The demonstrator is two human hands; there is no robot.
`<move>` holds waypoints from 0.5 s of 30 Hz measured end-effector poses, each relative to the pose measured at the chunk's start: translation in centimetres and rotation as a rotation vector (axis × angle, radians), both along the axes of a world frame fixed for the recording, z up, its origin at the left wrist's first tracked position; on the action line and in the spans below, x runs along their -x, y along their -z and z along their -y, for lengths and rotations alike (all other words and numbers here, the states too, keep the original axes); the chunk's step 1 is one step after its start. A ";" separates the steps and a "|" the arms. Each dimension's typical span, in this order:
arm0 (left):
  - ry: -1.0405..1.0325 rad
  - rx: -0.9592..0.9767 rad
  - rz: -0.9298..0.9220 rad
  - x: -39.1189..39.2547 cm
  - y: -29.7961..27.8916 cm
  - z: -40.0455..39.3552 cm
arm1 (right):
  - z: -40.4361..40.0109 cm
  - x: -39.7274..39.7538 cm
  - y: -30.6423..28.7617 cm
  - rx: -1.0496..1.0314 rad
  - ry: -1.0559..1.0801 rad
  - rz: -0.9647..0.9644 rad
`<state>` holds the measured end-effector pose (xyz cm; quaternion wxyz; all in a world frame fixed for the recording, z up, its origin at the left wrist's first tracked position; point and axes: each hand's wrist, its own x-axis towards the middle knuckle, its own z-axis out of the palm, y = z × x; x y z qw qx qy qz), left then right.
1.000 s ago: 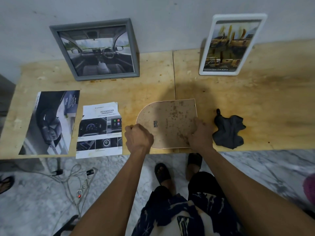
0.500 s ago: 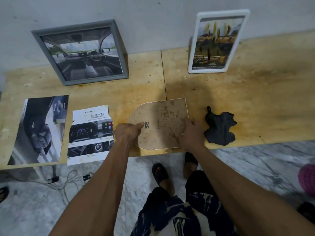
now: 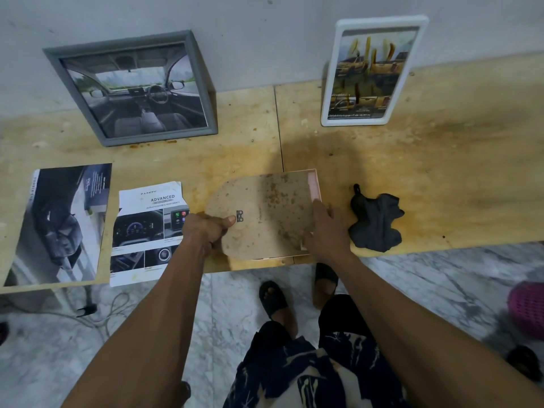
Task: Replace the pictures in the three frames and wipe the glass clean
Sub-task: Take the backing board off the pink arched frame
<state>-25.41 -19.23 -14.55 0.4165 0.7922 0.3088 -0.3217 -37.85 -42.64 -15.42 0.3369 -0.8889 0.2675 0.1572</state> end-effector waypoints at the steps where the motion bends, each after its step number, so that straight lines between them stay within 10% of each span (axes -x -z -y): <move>1: -0.007 -0.004 0.003 0.1 -0.5 0.0 | 0.0 -0.1 0.0 0.009 -0.013 -0.003; 15: -0.124 0.044 0.069 0.7 -0.6 -0.5 | -0.8 -0.4 -0.3 0.116 -0.054 -0.035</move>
